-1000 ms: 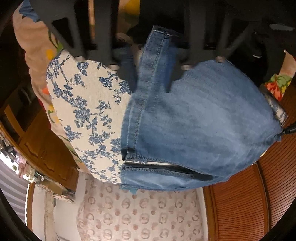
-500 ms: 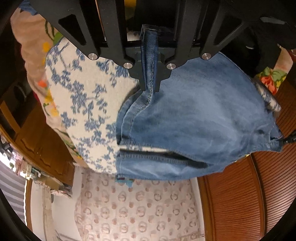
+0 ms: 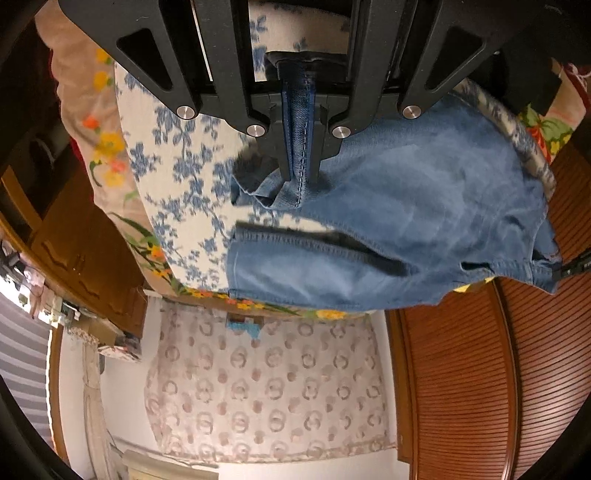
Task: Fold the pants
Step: 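Lift both hems and fold the legs over toward the waistband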
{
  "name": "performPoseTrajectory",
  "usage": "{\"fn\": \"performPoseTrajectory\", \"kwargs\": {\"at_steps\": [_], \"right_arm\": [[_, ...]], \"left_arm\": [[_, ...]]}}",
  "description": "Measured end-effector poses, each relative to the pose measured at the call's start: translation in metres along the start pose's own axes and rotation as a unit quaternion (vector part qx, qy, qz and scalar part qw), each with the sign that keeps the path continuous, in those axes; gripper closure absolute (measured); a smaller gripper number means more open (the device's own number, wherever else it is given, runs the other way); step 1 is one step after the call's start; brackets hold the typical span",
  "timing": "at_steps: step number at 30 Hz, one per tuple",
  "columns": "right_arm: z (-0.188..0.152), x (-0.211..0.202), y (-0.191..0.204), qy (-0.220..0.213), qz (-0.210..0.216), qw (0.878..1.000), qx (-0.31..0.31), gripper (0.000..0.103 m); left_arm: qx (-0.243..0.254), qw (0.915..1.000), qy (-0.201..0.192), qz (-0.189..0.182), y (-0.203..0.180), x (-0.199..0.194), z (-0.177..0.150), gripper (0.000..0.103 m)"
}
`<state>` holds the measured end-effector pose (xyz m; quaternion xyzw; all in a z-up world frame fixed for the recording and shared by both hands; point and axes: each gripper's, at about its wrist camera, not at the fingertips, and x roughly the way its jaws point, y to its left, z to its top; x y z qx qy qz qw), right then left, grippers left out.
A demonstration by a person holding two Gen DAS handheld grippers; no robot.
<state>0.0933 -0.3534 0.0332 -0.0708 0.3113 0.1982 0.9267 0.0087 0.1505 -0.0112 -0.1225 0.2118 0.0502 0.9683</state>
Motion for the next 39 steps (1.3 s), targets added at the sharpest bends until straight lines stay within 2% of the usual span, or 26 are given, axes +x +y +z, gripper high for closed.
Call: {"fn": "performPoseTrajectory", "kwargs": {"at_steps": [8, 15, 19, 23, 26, 32, 39], "right_arm": [[0.041, 0.019, 0.007, -0.010, 0.004, 0.999, -0.032, 0.099], [0.066, 0.041, -0.008, -0.011, 0.003, 0.999, -0.036, 0.099], [0.073, 0.059, -0.022, -0.003, 0.004, 0.999, -0.033, 0.099], [0.072, 0.078, -0.031, 0.014, 0.008, 1.000, -0.027, 0.099], [0.078, 0.083, -0.039, 0.011, 0.011, 1.000, -0.019, 0.099], [0.113, 0.082, -0.058, -0.020, -0.002, 1.000, -0.019, 0.099], [0.153, 0.101, -0.071, -0.035, -0.027, 0.998, -0.040, 0.100]], "left_arm": [[0.004, 0.9999, -0.004, -0.009, -0.004, 0.010, 0.013, 0.097], [0.006, 0.9999, -0.013, -0.004, -0.007, 0.035, 0.039, 0.098], [0.012, 0.9998, -0.012, -0.003, -0.009, 0.056, 0.054, 0.097], [0.013, 0.9999, 0.005, -0.003, -0.011, 0.086, 0.062, 0.097], [0.013, 0.9999, 0.003, 0.002, -0.010, 0.102, 0.072, 0.097], [0.016, 0.9995, -0.018, 0.020, -0.004, 0.136, 0.109, 0.097], [0.035, 0.9985, -0.019, 0.037, -0.004, 0.183, 0.138, 0.097]]}}
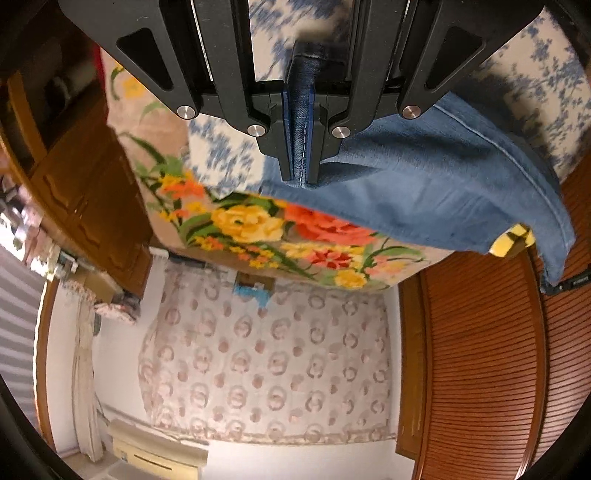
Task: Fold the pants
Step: 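Lift both hems and fold the legs over toward the waistband, then lower the folded legs onto the jeans and open both grippers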
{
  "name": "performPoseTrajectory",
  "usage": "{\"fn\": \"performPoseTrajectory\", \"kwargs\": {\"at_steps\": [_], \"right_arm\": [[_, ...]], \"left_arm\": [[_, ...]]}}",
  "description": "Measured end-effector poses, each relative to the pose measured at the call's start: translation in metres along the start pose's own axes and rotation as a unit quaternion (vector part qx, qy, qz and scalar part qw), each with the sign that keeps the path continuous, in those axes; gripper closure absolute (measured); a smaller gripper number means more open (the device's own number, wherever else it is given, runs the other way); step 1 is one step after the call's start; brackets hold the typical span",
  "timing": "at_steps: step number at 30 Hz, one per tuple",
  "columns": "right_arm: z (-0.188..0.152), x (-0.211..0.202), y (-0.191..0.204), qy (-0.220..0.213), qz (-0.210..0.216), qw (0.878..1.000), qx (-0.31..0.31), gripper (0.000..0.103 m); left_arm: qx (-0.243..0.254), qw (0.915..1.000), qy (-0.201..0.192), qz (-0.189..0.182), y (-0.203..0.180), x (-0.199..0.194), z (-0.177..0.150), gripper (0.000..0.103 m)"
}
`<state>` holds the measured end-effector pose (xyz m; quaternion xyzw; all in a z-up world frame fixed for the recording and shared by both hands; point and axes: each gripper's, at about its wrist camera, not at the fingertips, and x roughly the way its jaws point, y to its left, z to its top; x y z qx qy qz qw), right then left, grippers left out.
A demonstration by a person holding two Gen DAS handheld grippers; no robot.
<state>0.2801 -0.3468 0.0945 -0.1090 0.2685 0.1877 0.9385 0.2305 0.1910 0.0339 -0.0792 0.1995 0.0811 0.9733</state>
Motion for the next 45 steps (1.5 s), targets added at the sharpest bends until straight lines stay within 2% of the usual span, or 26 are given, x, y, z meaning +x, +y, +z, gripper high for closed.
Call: {"fn": "performPoseTrajectory", "kwargs": {"at_steps": [8, 13, 16, 18, 22, 26, 28, 30, 34, 36, 39, 45], "right_arm": [[0.014, 0.060, -0.016, 0.030, -0.008, 0.999, 0.006, 0.100], [0.015, 0.084, -0.021, 0.035, -0.022, 0.999, 0.008, 0.100], [0.009, 0.106, -0.028, 0.049, -0.026, 0.998, 0.029, 0.099], [0.004, 0.118, -0.032, 0.063, -0.022, 0.997, 0.040, 0.099], [-0.002, 0.123, -0.032, 0.066, -0.020, 0.997, 0.036, 0.098], [-0.001, 0.119, -0.030, 0.062, -0.033, 0.997, 0.028, 0.084], [-0.002, 0.116, -0.032, 0.060, -0.034, 0.997, 0.026, 0.076], [-0.003, 0.112, -0.032, 0.057, -0.029, 0.998, 0.027, 0.069], [-0.008, 0.108, -0.022, 0.061, 0.018, 0.998, 0.014, 0.058], [-0.011, 0.111, -0.011, 0.066, 0.035, 0.997, -0.004, 0.052], [-0.015, 0.116, 0.003, 0.075, 0.047, 0.995, -0.036, 0.050], [-0.021, 0.135, 0.017, 0.090, 0.040, 0.991, -0.087, 0.050]], "left_arm": [[0.003, 0.9995, 0.029, 0.014, -0.002, 0.059, 0.010, 0.097], [0.011, 0.9989, 0.042, 0.019, -0.007, 0.082, 0.012, 0.097], [0.023, 0.9967, 0.073, 0.026, -0.013, 0.104, 0.005, 0.097], [0.020, 0.9959, 0.087, 0.015, -0.016, 0.109, -0.002, 0.095], [0.022, 0.9950, 0.097, 0.012, -0.020, 0.107, -0.013, 0.091], [0.028, 0.9923, 0.121, -0.007, -0.023, 0.102, -0.020, 0.080], [0.032, 0.9912, 0.127, -0.019, -0.025, 0.095, -0.025, 0.072], [0.035, 0.9886, 0.141, -0.041, -0.030, 0.091, -0.032, 0.057], [0.042, 0.9828, 0.165, -0.070, -0.042, 0.079, -0.054, 0.054], [0.049, 0.9805, 0.176, -0.073, -0.050, 0.074, -0.065, 0.053], [0.072, 0.9772, 0.188, -0.066, -0.063, 0.068, -0.080, 0.053], [0.100, 0.9685, 0.205, -0.100, -0.087, 0.051, -0.103, 0.053]]}}
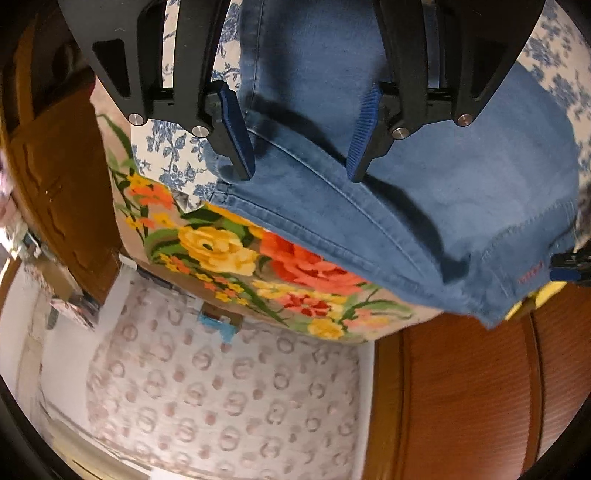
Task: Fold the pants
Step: 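Lower the folded legs onto the jeans and open both grippers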
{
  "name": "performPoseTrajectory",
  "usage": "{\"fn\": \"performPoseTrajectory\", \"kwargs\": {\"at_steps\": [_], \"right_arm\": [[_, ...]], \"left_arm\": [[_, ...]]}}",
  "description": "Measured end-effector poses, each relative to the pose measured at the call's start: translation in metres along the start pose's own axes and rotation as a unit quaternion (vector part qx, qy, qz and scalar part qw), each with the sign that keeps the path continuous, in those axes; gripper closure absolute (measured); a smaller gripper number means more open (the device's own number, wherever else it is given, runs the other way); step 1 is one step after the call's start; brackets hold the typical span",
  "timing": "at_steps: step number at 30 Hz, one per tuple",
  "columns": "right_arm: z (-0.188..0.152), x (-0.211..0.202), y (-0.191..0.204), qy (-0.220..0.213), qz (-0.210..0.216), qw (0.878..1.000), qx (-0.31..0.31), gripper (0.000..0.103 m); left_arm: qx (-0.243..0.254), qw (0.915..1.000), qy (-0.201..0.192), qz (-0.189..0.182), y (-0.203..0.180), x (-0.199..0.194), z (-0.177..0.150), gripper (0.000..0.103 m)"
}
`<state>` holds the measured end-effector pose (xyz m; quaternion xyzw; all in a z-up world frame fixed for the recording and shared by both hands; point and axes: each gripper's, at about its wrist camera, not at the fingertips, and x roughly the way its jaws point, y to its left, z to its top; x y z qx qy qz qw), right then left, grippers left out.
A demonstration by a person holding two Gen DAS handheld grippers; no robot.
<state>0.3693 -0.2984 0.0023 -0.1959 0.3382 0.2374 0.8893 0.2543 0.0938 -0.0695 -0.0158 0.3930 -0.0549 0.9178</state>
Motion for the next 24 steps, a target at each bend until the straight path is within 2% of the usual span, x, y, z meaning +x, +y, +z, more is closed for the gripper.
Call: {"fn": "performPoseTrajectory", "kwargs": {"at_steps": [7, 12, 16, 22, 24], "right_arm": [[-0.003, 0.023, -0.006, 0.028, 0.001, 1.000, -0.010, 0.050], [-0.007, 0.028, -0.003, 0.043, 0.013, 0.999, -0.021, 0.050], [-0.006, 0.029, 0.000, 0.047, 0.034, 0.998, -0.022, 0.050], [-0.010, 0.037, 0.012, 0.059, 0.000, 0.997, -0.049, 0.051], [-0.009, 0.038, 0.010, 0.061, 0.004, 0.997, -0.044, 0.071]], "left_arm": [[-0.004, 0.9997, 0.018, -0.016, -0.005, 0.007, -0.013, 0.053], [-0.011, 0.9991, 0.022, -0.034, -0.001, 0.012, -0.015, 0.042], [0.019, 0.9997, 0.014, -0.006, -0.013, 0.014, -0.018, 0.041], [0.027, 0.9995, 0.017, 0.004, -0.017, 0.016, -0.016, 0.041], [0.028, 0.9994, 0.017, 0.006, -0.017, 0.016, -0.016, 0.041]]}}
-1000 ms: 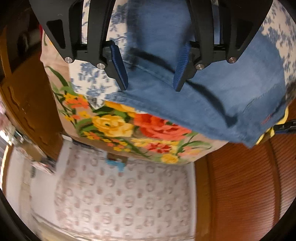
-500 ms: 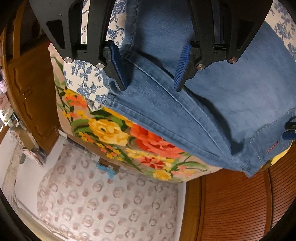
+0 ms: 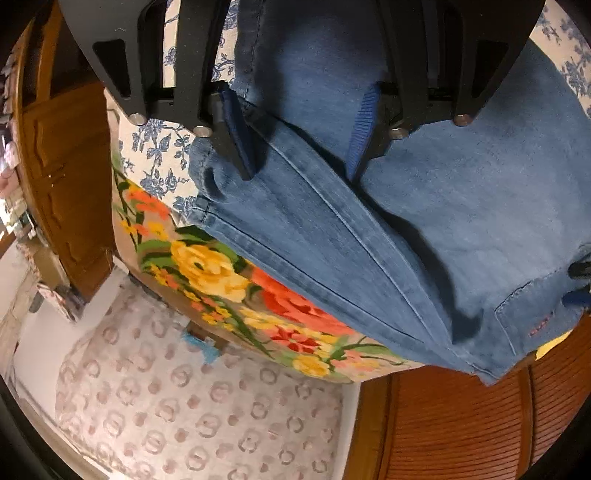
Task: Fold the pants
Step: 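Lower the folded legs onto the jeans and open both grippers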
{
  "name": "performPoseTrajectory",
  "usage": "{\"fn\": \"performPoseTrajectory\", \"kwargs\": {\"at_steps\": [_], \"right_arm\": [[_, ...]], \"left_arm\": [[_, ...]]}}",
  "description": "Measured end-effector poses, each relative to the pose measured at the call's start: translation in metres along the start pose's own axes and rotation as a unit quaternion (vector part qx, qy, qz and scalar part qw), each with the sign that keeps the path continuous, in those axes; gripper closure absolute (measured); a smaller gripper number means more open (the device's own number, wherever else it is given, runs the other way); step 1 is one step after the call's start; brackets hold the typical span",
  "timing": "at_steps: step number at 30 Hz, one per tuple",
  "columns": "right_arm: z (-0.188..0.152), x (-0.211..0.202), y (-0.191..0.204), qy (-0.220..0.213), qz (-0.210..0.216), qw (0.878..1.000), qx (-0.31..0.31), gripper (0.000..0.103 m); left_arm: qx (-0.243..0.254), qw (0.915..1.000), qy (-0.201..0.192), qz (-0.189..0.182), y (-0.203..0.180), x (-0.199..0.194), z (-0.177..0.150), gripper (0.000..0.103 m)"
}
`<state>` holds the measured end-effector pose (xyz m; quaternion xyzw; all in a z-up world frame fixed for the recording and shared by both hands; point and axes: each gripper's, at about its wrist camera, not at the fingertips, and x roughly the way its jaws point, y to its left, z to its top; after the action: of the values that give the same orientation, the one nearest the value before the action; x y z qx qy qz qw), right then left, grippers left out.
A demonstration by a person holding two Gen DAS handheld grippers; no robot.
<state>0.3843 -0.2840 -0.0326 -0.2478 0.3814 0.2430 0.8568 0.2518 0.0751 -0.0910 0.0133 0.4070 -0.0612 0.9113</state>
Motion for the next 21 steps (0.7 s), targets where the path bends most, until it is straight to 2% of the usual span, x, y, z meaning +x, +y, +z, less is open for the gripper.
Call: {"fn": "performPoseTrajectory", "kwargs": {"at_steps": [1, 2, 5, 8, 14, 19, 20, 21], "right_arm": [[0.001, 0.000, -0.001, 0.000, 0.000, 1.000, -0.002, 0.077], [0.004, -0.002, 0.000, -0.007, -0.001, 1.000, -0.010, 0.092], [0.019, -0.007, 0.000, -0.031, -0.029, 0.999, -0.027, 0.098], [0.043, -0.010, -0.006, -0.050, -0.055, 0.997, -0.037, 0.099], [0.077, 0.008, -0.027, -0.031, -0.102, 0.994, -0.016, 0.099], [0.080, 0.027, -0.037, -0.003, -0.090, 0.996, 0.021, 0.099], [0.078, 0.027, -0.039, 0.000, -0.081, 0.996, 0.033, 0.094], [0.077, 0.025, -0.040, 0.001, -0.079, 0.996, 0.042, 0.084]], "left_arm": [[0.000, 1.0000, 0.000, 0.000, 0.000, 0.000, 0.000, 0.041], [0.000, 1.0000, 0.000, 0.000, 0.001, 0.000, 0.000, 0.041], [-0.004, 1.0000, -0.003, -0.005, 0.001, -0.001, 0.001, 0.041], [-0.017, 0.9998, -0.008, -0.011, 0.006, -0.007, 0.003, 0.041], [-0.034, 0.9987, -0.038, 0.003, 0.016, -0.037, 0.006, 0.041], [-0.038, 0.9981, -0.045, 0.016, 0.023, -0.052, 0.003, 0.041], [-0.037, 0.9980, -0.047, 0.019, 0.024, -0.054, 0.003, 0.041], [-0.038, 0.9978, -0.049, 0.021, 0.025, -0.056, 0.002, 0.041]]}}
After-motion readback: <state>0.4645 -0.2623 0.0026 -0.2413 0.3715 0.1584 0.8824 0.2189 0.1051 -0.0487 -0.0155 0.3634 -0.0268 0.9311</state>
